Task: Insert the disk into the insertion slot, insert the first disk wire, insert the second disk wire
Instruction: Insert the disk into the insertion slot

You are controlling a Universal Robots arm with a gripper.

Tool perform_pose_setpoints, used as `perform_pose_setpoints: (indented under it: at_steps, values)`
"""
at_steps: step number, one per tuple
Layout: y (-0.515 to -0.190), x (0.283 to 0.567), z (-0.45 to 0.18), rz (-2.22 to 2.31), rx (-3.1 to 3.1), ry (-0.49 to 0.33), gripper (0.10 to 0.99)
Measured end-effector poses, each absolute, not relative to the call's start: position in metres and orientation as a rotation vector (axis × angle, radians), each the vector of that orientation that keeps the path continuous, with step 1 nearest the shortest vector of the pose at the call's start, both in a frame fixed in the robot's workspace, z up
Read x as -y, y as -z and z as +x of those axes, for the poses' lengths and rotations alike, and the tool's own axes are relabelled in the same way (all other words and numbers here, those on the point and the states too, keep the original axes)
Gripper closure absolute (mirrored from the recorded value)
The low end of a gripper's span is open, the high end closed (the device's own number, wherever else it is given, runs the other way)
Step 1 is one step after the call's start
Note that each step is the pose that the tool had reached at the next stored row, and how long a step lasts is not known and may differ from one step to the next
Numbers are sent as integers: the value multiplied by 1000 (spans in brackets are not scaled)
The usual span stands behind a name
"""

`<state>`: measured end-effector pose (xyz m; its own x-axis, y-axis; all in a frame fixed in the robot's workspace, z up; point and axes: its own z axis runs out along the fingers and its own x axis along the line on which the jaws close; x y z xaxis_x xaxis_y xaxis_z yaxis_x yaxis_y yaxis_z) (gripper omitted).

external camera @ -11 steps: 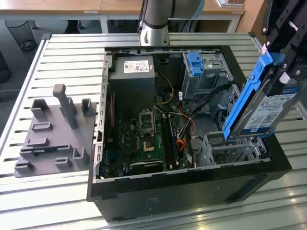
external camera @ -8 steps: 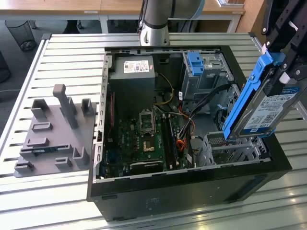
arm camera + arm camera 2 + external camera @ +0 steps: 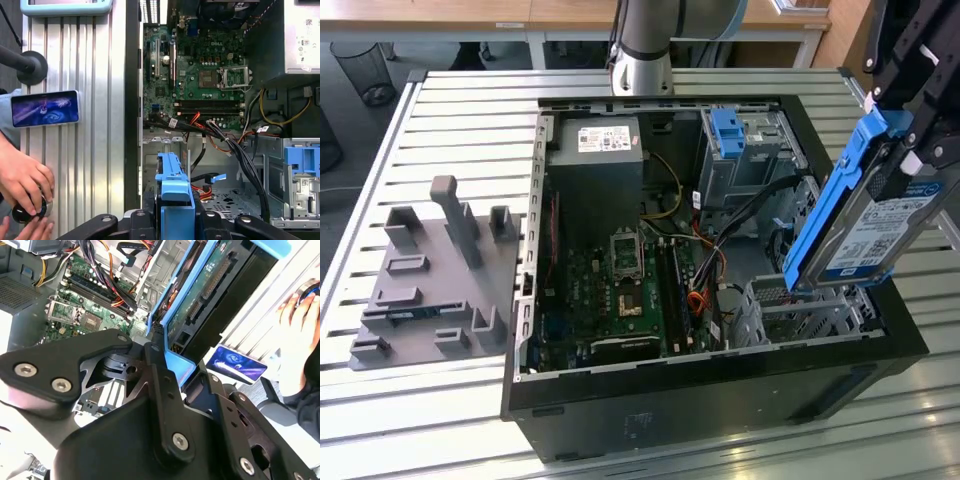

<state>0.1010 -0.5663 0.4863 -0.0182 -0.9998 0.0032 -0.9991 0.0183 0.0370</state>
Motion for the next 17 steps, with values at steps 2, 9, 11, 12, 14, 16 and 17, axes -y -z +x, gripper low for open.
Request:
perform_pose_setpoints:
  at_steps: [2,9,11,12,14,16,17]
  values:
    - [-485,566,100,2183,2223,34,722]
    - [-478,565,96,2188,2229,25,722]
    - [-476,565,95,2189,2229,24,722]
    - [-475,564,95,2189,2229,24,722]
    - [-472,563,93,2190,2230,23,722]
    - [-470,562,92,2190,2231,22,722]
    - [-468,561,92,2191,2231,22,722]
